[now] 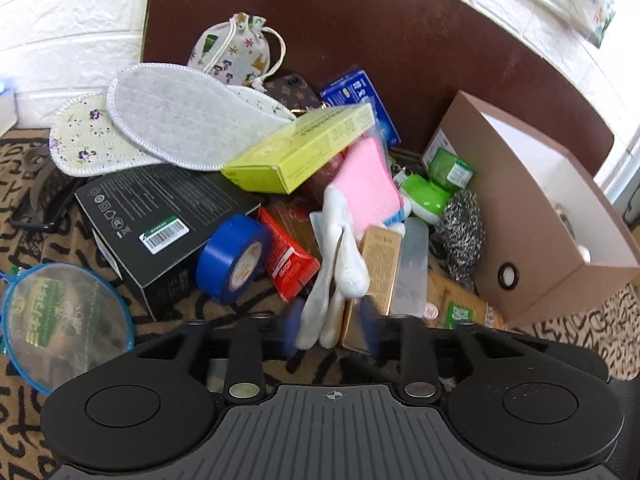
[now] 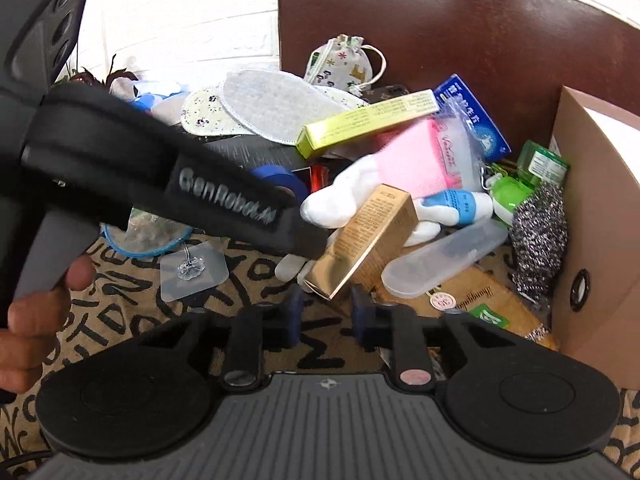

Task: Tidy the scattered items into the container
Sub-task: 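Grasp the white glove with pink cuff with the left gripper while the right grasps the tan box, then lift the glove and tan box and carry both over the cardboard box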

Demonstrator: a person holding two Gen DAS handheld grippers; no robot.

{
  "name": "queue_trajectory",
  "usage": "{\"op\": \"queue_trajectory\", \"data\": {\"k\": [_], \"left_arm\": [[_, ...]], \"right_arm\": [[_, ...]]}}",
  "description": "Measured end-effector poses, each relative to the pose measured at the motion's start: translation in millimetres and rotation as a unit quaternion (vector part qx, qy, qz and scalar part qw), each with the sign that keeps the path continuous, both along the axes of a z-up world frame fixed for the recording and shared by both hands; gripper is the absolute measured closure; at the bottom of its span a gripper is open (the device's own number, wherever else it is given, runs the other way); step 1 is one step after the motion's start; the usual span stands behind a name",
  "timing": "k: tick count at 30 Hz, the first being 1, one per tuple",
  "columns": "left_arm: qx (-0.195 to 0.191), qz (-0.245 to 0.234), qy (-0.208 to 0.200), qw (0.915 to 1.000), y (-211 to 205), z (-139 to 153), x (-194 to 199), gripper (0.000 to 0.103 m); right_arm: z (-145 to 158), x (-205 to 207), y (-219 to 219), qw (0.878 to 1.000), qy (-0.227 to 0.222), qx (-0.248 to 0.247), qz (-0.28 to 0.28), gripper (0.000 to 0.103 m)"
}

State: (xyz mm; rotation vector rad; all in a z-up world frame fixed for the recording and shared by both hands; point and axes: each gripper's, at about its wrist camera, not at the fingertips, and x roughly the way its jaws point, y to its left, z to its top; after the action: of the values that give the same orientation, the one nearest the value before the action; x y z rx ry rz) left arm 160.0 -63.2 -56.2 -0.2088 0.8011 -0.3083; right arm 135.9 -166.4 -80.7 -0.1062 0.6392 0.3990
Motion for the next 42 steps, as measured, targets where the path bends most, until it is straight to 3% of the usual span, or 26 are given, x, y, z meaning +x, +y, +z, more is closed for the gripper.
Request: {"op": "queue_trajectory", "data": {"k": [2,5,7,9,11,13,23,29,35,36,37,39,42], "left_arm": [[-0.001,-0.004,-0.001,1.0000,-1,-1,4,0.044],[0.004,-0.005,0.009,0.9999,-5,-8,12,0.038],[-0.012,-0.011,0.016,0.9997,-4,-12,16,0.038],[-0.027,-0.022,0.019,0.9992,-3,-13,17,0.069],[-0.035,-0.034,0.019,0.9986,-5,-11,16,0.087],[-0.017,-0.040,0.009,0.9990,-10,-6,11,0.096],[0.013,-0.064,0.010,0.9978,-25,8,-49,0.098],[0.003,-0.080,0.043,0.9959,-29,5,-99,0.101],[-0.025,-0.096,0.093,0.9907,-38,-9,-138,0.098],[-0.027,-0.098,0.097,0.9901,-39,-12,-143,0.080],[-0.029,-0.098,0.098,0.9898,-39,-12,-147,0.072],[-0.028,-0.091,0.102,0.9902,-37,-12,-150,0.044],[-0.031,-0.067,0.101,0.9922,-29,-8,-149,0.033]], "right_arm": [[-1,2,4,1.000,-0.007,-0.006,-0.001,0.048],[-6,10,6,1.000,-0.003,-0.007,-0.004,0.048],[-9,14,5,1.000,0.001,-0.007,-0.008,0.055],[-10,15,1,1.000,0.000,-0.008,-0.012,0.064],[-9,15,-5,1.000,0.010,0.000,-0.008,0.068],[-8,13,-8,1.000,0.015,0.007,-0.008,0.072],[6,-35,-19,0.999,0.031,0.008,0.026,0.072],[14,-87,-29,0.997,0.048,0.002,0.061,0.074],[7,-135,-38,0.994,0.076,-0.014,0.075,0.074],[5,-140,-41,0.994,0.079,-0.013,0.072,0.075],[3,-145,-44,0.994,0.081,-0.011,0.068,0.078],[2,-150,-48,0.994,0.089,-0.008,0.063,0.081],[4,-153,-53,0.996,0.079,-0.001,0.052,0.080]]}}
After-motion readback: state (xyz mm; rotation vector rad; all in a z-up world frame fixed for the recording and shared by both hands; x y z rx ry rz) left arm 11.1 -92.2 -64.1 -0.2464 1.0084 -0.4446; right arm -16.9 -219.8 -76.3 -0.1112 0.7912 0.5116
